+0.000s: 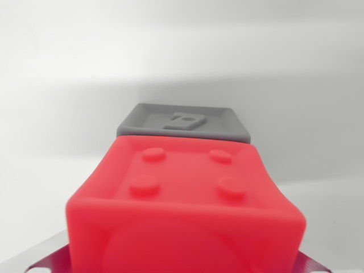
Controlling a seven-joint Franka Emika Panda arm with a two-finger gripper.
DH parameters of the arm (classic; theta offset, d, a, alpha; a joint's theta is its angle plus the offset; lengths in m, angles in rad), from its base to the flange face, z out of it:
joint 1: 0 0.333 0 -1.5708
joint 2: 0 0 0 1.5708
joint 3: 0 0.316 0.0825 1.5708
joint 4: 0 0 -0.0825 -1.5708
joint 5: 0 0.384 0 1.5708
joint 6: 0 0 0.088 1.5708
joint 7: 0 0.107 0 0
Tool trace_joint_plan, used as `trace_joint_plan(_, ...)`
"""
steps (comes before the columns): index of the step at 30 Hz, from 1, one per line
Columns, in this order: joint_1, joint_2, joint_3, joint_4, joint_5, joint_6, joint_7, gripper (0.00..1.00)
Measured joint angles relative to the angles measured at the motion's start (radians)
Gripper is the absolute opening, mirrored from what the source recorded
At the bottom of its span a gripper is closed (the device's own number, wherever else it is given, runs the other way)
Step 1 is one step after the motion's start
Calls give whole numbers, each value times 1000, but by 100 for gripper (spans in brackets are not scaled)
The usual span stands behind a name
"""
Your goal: Destack cube
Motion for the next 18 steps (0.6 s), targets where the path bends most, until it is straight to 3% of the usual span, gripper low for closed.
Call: trace_joint_plan(18,0,-47,0,-5,0,-39,0,0)
